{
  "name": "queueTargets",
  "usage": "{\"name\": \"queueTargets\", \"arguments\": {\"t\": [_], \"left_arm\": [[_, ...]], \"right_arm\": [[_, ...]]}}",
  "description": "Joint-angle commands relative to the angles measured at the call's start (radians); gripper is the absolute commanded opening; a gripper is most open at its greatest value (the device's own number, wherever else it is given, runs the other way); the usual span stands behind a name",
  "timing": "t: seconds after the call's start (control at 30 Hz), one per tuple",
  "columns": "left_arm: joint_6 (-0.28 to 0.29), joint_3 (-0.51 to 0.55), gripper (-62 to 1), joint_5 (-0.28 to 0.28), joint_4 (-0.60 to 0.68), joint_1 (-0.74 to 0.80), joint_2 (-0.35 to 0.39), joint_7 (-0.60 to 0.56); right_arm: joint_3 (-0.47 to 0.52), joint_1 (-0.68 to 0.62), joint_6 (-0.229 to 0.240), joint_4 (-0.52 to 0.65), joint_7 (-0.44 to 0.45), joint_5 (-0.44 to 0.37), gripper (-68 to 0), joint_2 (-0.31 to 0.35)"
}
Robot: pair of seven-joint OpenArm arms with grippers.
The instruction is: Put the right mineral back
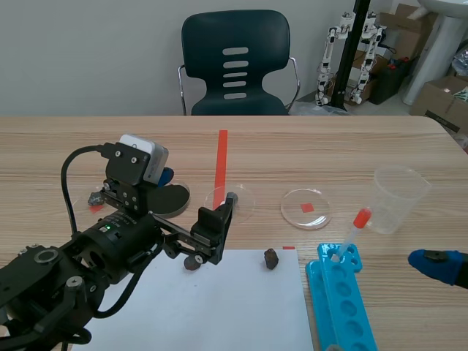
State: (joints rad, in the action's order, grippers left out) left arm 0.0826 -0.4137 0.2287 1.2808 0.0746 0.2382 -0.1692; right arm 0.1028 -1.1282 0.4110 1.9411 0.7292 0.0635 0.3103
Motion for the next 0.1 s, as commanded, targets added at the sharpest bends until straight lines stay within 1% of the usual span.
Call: {"name": "queueTargets", "arguments": {"t": [0.0,0.07], "left_arm": [[0.006,-0.005,1.4,0.006,0.009,-0.003,-0.002,-0.015],[0.006,-0.005,1.4,0.006,0.009,-0.003,-0.002,-0.015]], "right_arm": [[0.003,-0.002,0.001,0.009,0.015,-0.010,-3.7,0.000],[0.003,-0.002,0.001,0.009,0.015,-0.010,-3.7,0.000]]}}
